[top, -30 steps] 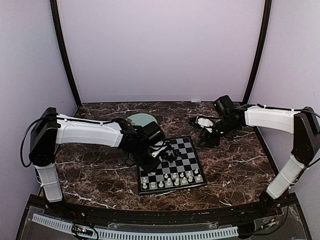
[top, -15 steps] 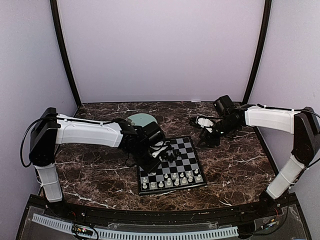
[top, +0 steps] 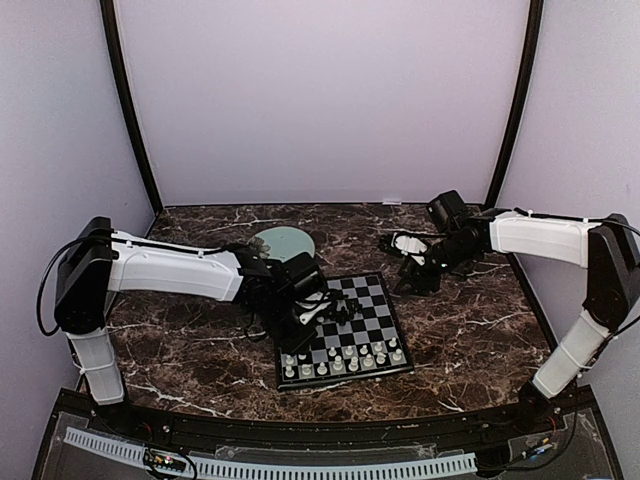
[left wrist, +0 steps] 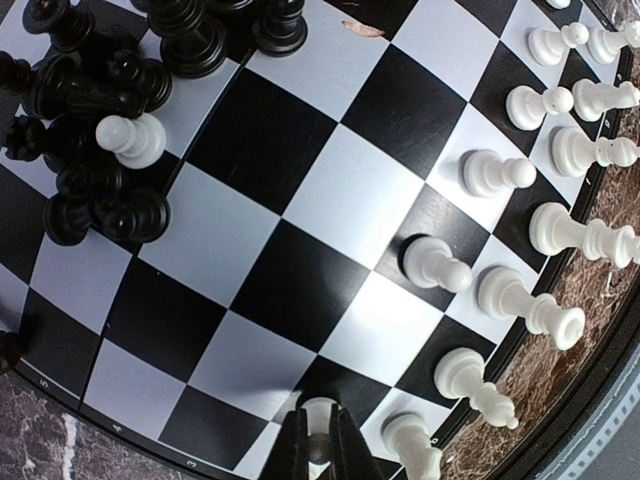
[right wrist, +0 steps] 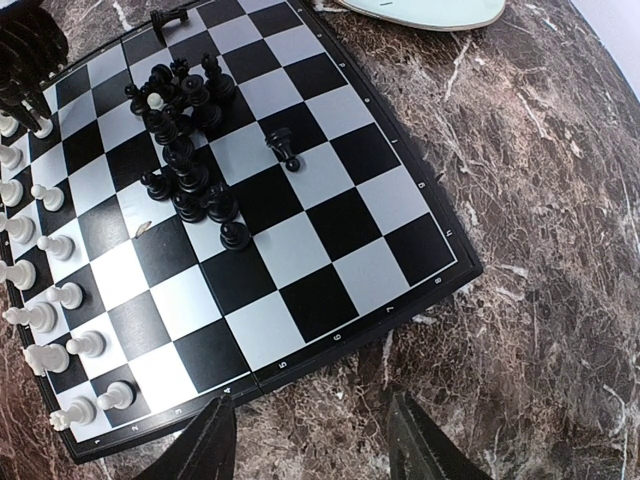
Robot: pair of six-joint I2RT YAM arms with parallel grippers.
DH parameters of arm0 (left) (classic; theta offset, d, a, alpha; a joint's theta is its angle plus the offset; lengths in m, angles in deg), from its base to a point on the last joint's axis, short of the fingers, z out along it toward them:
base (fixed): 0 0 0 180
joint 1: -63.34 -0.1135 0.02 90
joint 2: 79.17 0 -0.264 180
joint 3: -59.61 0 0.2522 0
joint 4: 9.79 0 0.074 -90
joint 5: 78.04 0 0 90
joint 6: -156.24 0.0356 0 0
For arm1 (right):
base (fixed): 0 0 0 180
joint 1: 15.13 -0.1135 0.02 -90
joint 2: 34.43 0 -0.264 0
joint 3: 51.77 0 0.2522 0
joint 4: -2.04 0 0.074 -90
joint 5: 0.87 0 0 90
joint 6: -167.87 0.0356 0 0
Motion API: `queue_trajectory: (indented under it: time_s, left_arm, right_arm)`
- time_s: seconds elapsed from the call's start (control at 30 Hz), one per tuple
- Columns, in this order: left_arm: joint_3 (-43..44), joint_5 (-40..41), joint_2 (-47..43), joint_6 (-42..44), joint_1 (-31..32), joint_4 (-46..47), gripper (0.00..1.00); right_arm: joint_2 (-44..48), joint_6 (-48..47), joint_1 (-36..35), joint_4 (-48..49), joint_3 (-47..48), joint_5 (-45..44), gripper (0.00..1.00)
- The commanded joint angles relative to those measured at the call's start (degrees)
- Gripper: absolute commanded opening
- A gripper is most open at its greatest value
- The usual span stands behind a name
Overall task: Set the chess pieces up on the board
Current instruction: Place the pawn on b2.
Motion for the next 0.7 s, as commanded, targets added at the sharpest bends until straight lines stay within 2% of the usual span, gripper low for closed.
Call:
queue_trajectory:
  time_s: [0.0, 0.2, 0.27, 0.67]
  left_arm:
    - [-0.5, -1.0, -2.0, -0.4, 0.4, -1.1, 0.04]
    - [-0.6, -1.2, -2.3, -0.6, 0.6, -1.5, 0.05]
    - [-0.6, -1.2, -2.3, -0.7, 0.6, -1.2, 0.1]
    - [1.8, 0.1, -3.4, -0.3, 0.7, -2.5, 0.24]
  right_arm:
    - [0.9, -0.6, -0.4, 0.1, -0.4, 0.4, 0.54]
    - [1.0, -0.7, -0.4, 0.2, -0.5, 0.4, 0.54]
    - [0.8, -0.7, -0.4, 0.2, -0.5, 0.4, 0.54]
    - [0.9, -0.7, -0.4, 0.1, -0.5, 0.5, 0.54]
